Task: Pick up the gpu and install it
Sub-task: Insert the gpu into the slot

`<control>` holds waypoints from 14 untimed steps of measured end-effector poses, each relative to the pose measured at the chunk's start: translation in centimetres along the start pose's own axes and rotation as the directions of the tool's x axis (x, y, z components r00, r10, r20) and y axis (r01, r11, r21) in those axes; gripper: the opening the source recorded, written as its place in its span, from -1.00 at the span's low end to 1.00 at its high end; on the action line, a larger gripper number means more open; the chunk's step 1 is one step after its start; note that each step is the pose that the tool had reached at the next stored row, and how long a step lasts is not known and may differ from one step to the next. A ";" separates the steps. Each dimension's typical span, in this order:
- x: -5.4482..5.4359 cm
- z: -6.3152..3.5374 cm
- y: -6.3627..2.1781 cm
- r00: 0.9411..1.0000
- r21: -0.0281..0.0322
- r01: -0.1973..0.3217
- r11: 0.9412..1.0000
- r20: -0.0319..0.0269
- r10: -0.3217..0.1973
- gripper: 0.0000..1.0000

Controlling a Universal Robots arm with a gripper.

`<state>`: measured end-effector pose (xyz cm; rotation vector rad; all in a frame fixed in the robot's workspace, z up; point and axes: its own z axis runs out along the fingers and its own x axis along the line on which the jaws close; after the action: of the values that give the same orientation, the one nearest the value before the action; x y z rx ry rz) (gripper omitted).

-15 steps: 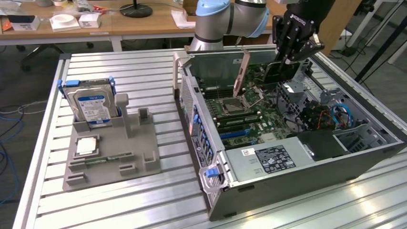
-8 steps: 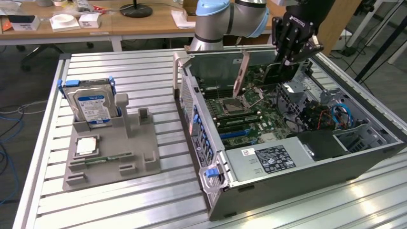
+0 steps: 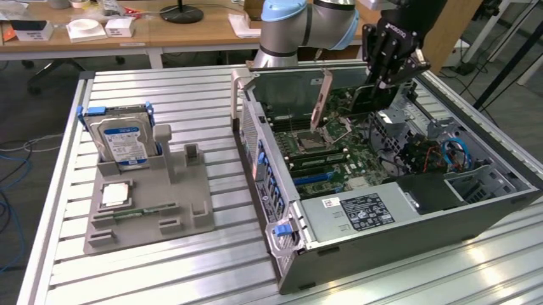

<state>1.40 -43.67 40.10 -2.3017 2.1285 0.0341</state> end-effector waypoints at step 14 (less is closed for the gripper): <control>0.0 0.38 0.00 1.000 0.000 0.000 1.000 0.000 0.000 -0.48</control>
<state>1.40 -43.67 39.73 -2.3017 2.1285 0.0340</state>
